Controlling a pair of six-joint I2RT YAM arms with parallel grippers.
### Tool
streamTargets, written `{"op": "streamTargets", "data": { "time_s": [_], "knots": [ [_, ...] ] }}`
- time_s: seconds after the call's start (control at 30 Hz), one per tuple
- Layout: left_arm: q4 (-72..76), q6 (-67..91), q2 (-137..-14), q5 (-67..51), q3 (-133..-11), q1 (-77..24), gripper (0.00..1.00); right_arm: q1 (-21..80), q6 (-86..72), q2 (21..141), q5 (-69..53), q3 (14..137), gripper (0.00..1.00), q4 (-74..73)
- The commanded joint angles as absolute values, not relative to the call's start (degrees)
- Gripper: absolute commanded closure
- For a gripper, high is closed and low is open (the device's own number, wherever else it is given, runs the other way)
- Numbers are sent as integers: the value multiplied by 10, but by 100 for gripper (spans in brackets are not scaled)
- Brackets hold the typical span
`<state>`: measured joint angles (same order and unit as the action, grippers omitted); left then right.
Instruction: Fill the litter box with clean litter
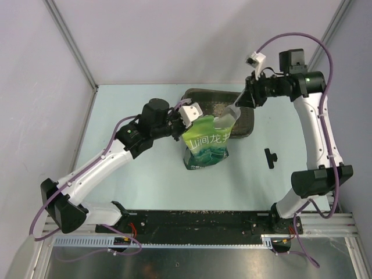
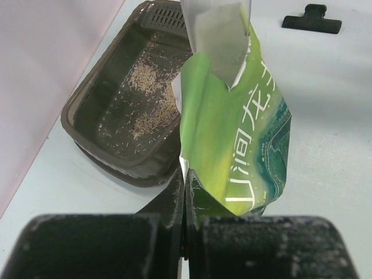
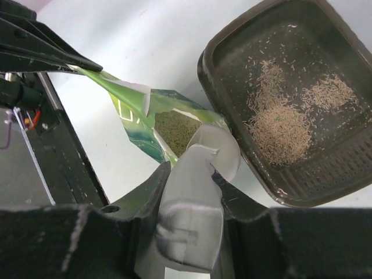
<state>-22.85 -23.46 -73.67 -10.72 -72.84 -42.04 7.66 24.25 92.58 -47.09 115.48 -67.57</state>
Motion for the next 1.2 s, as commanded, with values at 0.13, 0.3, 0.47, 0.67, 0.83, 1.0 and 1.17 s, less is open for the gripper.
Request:
{"op": "streamTargets", "data": {
  "time_s": [0.13, 0.3, 0.47, 0.67, 0.83, 1.0, 1.17],
  "knots": [
    [-200, -255, -709, -162, -729, -412, 60, 157, 395, 1009, -409, 1270, 100, -823],
    [-207, -260, -757, -171, -750, -412, 45, 164, 405, 1032, -412, 1299, 100, -865],
    [-214, -266, -802, -215, -776, -413, 43, 163, 356, 1007, -413, 1234, 100, -838],
    [-224, -262, -845, -222, -806, -412, 54, 164, 284, 984, -401, 1181, 100, -789],
    [-244, -291, -836, -246, -801, -412, 97, 171, 272, 973, -349, 1143, 100, -762],
    [-243, -268, -819, -244, -809, -411, 100, 194, 230, 984, -295, 1122, 100, -739],
    [-240, -256, -807, -257, -809, -411, 100, 222, 122, 948, -221, 1036, 100, -658]
  ]
}}
